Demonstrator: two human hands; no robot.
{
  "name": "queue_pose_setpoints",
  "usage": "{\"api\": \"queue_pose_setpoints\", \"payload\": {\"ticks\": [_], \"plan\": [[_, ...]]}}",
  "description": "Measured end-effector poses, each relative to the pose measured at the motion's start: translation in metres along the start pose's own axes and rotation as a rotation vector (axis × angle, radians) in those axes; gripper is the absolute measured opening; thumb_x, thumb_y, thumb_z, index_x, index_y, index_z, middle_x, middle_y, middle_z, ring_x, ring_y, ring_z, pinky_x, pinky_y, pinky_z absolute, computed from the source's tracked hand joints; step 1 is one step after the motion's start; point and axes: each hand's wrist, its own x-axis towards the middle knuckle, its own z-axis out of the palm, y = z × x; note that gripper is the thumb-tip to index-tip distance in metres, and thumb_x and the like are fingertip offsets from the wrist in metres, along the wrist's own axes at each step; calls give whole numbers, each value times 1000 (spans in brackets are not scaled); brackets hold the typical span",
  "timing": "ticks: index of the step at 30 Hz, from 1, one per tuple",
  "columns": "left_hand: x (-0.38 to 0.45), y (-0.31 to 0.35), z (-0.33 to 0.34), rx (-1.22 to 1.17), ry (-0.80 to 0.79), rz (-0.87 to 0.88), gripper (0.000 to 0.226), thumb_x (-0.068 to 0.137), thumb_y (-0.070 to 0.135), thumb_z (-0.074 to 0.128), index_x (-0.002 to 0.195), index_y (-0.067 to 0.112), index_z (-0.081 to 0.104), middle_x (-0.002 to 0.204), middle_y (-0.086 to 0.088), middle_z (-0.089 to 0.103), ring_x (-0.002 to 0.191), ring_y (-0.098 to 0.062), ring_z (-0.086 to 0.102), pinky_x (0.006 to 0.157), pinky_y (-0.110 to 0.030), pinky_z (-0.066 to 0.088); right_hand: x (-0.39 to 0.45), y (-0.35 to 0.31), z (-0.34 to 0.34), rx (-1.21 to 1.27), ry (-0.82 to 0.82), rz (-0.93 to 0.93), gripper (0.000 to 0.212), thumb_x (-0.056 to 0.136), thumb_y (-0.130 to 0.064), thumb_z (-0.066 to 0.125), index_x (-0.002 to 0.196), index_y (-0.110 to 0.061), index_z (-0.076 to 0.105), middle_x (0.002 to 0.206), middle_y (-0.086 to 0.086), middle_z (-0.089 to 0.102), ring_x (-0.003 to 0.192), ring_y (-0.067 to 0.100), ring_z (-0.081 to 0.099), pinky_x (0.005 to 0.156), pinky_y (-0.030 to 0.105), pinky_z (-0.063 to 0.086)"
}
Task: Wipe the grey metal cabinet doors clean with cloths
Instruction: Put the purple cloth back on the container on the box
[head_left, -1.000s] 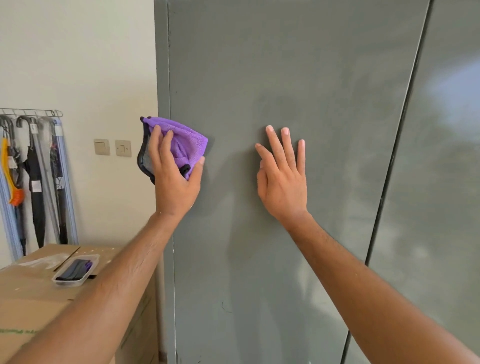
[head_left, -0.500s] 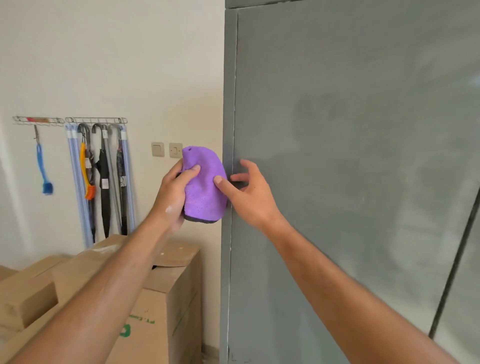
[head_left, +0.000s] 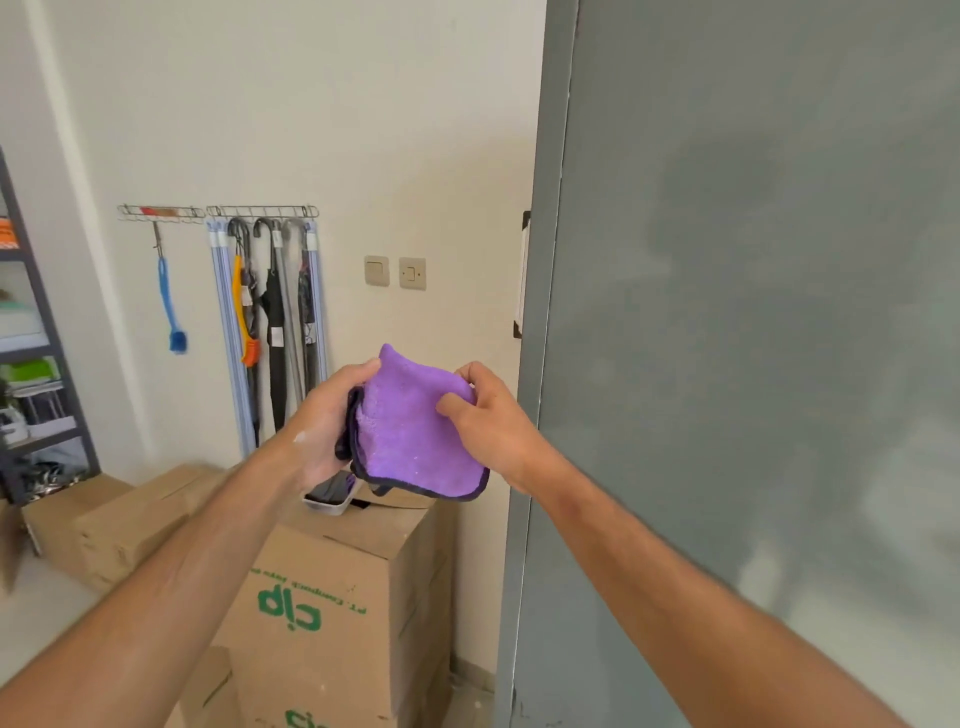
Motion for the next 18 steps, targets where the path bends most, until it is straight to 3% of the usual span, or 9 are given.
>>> {"api": "queue_pose_setpoints", "payload": {"ticks": [1,3,5,7,8,10,12,15,18], "plan": [[7,-4,-6,20,31,-9,28,91,34,60,109,16,70,100,-10,68,86,-23,68,79,-37,47,7,5,5,25,10,15,5,101,-12,50,98,-16,48,87,-3,49,73,14,45,56,22,36],[21,-10,-23,121,60,6,45,75,17,59,120,20,67,100,-9,61,85,-24,61,72,-35,47,22,16,14,85,39,50,5,101,-12,49,99,-16,48,90,0,51,73,15,45,56,23,36],[30,-10,-44,307,108,6,66,82,1,56,138,34,56,106,-10,59,92,-27,61,73,-36,55,37,27,25,125,53,73,9,98,-11,54,97,-18,48,89,1,53,72,16,46,54,24,36],[37,-8,-69,490,101,-22,80,87,-7,57,143,49,48,115,-11,60,100,-27,62,78,-37,58,54,39,37,102,45,71,18,92,-5,58,98,-19,50,91,3,58,73,17,51,56,25,40],[41,-8,-82,590,77,-39,75,87,-6,60,138,48,55,113,-8,64,101,-25,63,77,-35,57,62,45,44,77,38,71,24,90,-1,60,102,-20,52,95,4,61,75,18,55,59,26,44],[47,-10,-106,793,32,-64,41,84,0,68,105,34,77,94,0,71,91,-21,67,73,-31,54,78,55,58,1,13,97,37,87,1,62,115,-22,56,105,3,63,88,19,63,66,27,50],[49,-16,-127,944,44,-101,11,78,12,81,85,20,80,81,-5,71,81,-28,69,70,-37,55,92,64,72,-143,1,121,31,86,0,60,113,-16,65,105,2,65,94,21,65,69,26,52],[48,-21,-152,1049,123,-122,45,59,39,96,88,11,75,94,-14,70,88,-33,71,80,-47,59,105,78,93,-270,1,119,14,86,-4,57,85,-16,66,87,2,66,80,22,63,57,26,46],[51,-24,-177,929,110,-121,67,49,47,99,91,3,70,91,-11,72,86,-30,72,75,-39,56,117,89,107,-259,2,114,11,87,-7,58,85,-18,60,83,1,65,74,20,61,59,27,47]]}}
